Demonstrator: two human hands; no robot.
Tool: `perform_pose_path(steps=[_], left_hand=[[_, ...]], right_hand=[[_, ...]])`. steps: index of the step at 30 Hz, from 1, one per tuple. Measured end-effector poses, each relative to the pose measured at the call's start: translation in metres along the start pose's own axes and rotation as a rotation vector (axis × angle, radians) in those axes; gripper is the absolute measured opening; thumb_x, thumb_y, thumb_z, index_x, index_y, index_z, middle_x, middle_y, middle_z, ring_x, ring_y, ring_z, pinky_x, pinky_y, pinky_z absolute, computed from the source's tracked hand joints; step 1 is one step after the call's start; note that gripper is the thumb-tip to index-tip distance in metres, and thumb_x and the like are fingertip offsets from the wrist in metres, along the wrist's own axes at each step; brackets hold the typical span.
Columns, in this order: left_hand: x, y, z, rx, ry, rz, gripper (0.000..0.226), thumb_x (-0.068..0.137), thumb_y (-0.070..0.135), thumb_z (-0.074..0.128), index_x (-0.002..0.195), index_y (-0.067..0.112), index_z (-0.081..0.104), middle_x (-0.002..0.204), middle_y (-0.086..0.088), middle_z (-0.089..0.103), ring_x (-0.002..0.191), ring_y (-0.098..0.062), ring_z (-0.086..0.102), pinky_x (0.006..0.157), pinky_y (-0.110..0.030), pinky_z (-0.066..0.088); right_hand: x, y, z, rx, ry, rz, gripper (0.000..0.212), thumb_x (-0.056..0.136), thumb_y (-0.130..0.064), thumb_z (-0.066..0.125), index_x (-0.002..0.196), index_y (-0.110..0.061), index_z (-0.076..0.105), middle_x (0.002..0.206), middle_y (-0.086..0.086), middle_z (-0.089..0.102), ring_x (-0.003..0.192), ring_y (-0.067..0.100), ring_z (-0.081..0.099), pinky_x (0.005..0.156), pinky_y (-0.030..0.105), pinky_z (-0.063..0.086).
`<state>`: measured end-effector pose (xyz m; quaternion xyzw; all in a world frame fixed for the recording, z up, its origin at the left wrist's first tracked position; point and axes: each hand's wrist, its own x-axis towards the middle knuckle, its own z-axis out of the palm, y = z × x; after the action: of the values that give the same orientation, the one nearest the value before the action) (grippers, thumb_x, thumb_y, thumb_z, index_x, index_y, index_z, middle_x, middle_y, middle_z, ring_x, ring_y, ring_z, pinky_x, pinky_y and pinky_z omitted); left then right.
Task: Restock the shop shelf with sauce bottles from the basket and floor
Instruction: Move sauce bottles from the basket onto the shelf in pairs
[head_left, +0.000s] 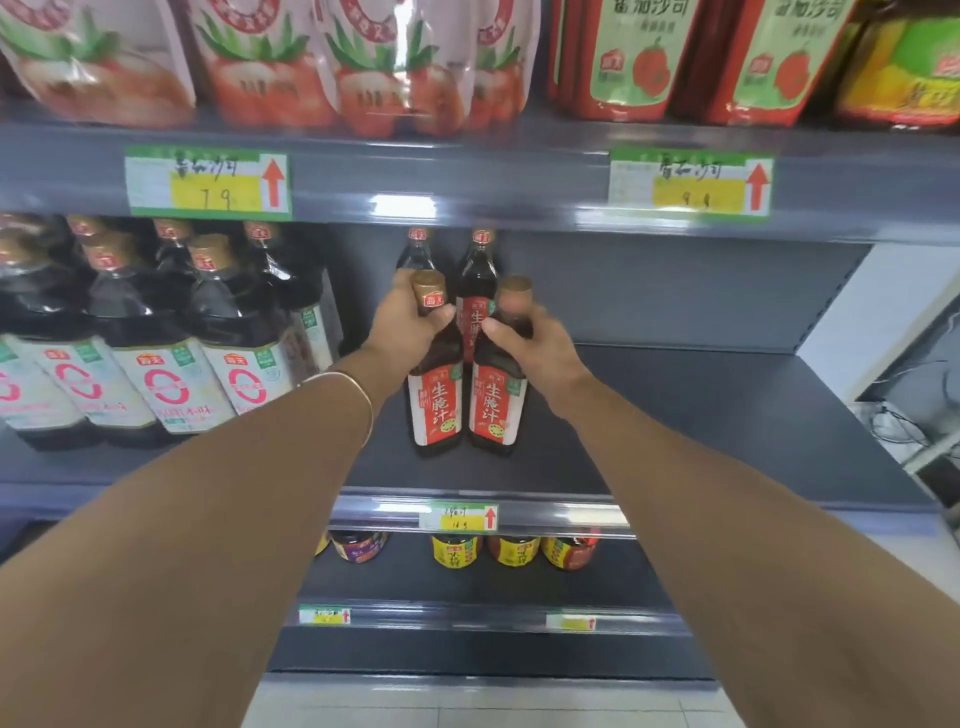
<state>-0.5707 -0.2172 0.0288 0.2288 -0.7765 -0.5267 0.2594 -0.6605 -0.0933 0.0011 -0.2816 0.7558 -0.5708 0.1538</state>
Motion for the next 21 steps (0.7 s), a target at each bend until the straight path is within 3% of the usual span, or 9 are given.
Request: perform_pose_path(steps=[2, 4, 8, 13, 17, 21], left_hand=[[0.007, -0.004, 0.000, -0.042, -0.016, -0.008, 0.032, 0.090, 0.009, 0.054, 0.118, 0.014, 0.038, 0.089, 0.005, 0.054, 0.078, -0.005, 0.054, 0.067, -0.019, 0.045], [0.010, -0.009, -0.001, -0.059, 0.006, -0.019, 0.029, 0.090, 0.012, 0.054, 0.112, 0.018, 0.037, 0.087, 0.008, 0.054, 0.079, -0.005, 0.055, 0.067, -0.020, 0.045], [0.000, -0.021, 0.003, -0.083, -0.001, -0.043, 0.041, 0.086, 0.017, 0.061, 0.120, 0.010, 0.039, 0.107, -0.004, 0.057, 0.102, -0.022, 0.058, 0.090, -0.039, 0.049], [-0.021, -0.051, 0.012, -0.027, 0.060, -0.114, 0.070, 0.072, 0.009, 0.074, 0.128, 0.016, 0.033, 0.126, -0.009, 0.048, 0.115, -0.022, 0.049, 0.100, -0.044, 0.044], [-0.025, -0.064, 0.020, 0.067, 0.111, -0.253, 0.052, 0.076, 0.013, 0.071, 0.117, 0.012, 0.038, 0.111, -0.008, 0.059, 0.106, -0.030, 0.058, 0.092, -0.045, 0.049], [-0.018, -0.071, 0.010, 0.139, 0.064, -0.197, 0.037, 0.079, 0.011, 0.068, 0.105, 0.014, 0.042, 0.101, -0.006, 0.062, 0.092, -0.024, 0.061, 0.086, -0.041, 0.051]], right_hand=[[0.009, 0.003, 0.002, 0.018, -0.034, 0.004, 0.045, 0.087, -0.031, 0.064, 0.125, -0.011, 0.052, 0.120, 0.011, 0.062, 0.113, 0.027, 0.058, 0.101, 0.046, 0.045], [0.014, 0.005, 0.003, 0.052, -0.071, 0.018, 0.039, 0.086, -0.030, 0.066, 0.119, -0.013, 0.055, 0.117, 0.008, 0.064, 0.111, 0.025, 0.060, 0.101, 0.045, 0.045], [0.015, 0.010, 0.000, 0.133, -0.116, 0.080, 0.047, 0.079, -0.028, 0.073, 0.120, -0.015, 0.054, 0.114, 0.006, 0.066, 0.106, 0.024, 0.064, 0.095, 0.042, 0.050], [0.006, 0.046, -0.002, -0.027, -0.197, 0.209, 0.068, 0.069, -0.012, 0.081, 0.122, -0.017, 0.040, 0.118, 0.002, 0.060, 0.116, 0.023, 0.057, 0.098, 0.042, 0.046], [0.002, 0.076, 0.016, -0.206, -0.106, 0.324, 0.066, 0.070, -0.017, 0.080, 0.124, -0.023, 0.041, 0.118, 0.001, 0.062, 0.111, 0.025, 0.059, 0.094, 0.048, 0.050], [0.015, 0.083, 0.019, -0.218, -0.058, 0.277, 0.055, 0.069, -0.019, 0.080, 0.115, -0.025, 0.050, 0.107, -0.005, 0.065, 0.106, 0.022, 0.063, 0.090, 0.043, 0.054]])
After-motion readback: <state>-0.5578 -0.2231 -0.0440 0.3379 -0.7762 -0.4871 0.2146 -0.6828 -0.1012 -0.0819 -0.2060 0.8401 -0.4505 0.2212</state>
